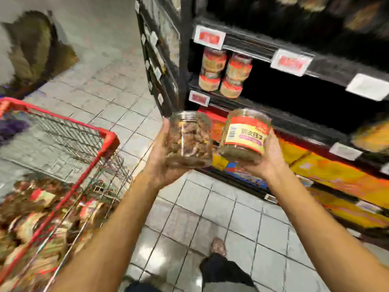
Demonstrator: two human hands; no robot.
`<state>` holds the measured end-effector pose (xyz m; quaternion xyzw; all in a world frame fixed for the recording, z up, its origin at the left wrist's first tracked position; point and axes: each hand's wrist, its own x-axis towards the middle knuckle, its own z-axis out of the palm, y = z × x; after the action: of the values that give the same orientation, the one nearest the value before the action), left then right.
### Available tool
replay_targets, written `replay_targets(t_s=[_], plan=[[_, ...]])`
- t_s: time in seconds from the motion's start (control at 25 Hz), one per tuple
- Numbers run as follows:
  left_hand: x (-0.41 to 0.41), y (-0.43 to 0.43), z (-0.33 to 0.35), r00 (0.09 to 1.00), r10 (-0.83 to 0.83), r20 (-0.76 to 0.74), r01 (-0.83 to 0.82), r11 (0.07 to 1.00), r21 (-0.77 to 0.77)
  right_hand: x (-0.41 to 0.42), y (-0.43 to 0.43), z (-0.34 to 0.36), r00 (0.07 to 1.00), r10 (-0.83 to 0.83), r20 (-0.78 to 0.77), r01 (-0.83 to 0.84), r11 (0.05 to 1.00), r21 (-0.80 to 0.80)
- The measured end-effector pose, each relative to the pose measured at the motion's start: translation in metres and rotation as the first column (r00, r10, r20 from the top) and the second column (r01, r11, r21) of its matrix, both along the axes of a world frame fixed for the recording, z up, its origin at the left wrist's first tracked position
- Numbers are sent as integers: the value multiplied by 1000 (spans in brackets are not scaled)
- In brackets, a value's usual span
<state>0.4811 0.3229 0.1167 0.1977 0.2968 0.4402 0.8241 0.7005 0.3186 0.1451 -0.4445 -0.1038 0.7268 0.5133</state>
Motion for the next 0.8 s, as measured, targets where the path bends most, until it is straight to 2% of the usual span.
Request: replay_targets(t_s=[0.08, 0.24, 0.28, 0.36, 0.56, 0.64, 0.8], plan=[[65, 16, 7, 995, -60, -79, 63, 998, 30, 55, 19, 1, 993, -115, 32, 114, 993, 18], [168, 66, -12, 946, 135, -294, -132, 991, 30, 137, 61, -10, 951, -301, -65, 300, 954, -19], [186, 81, -19, 910, 204, -361, -190, 979, 72, 151, 72, -21, 942, -323, -88, 324, 946, 0], [218, 116, -37, 787, 345, -511, -242, 935, 258, 174, 96, -44, 936, -350, -30, 350, 937, 10], [274, 206, -69, 548, 633, -546, -199, 733, 650, 214, 140, -86, 941, -335, -38, 337, 938, 85], [290, 229, -90, 465, 672, -577, -126, 695, 708, 224, 154, -100, 938, -346, -28, 347, 931, 112], [302, 249, -112, 297, 694, -656, 37, 678, 734, 229, 171, -108, 926, -363, -98, 375, 911, 168]])
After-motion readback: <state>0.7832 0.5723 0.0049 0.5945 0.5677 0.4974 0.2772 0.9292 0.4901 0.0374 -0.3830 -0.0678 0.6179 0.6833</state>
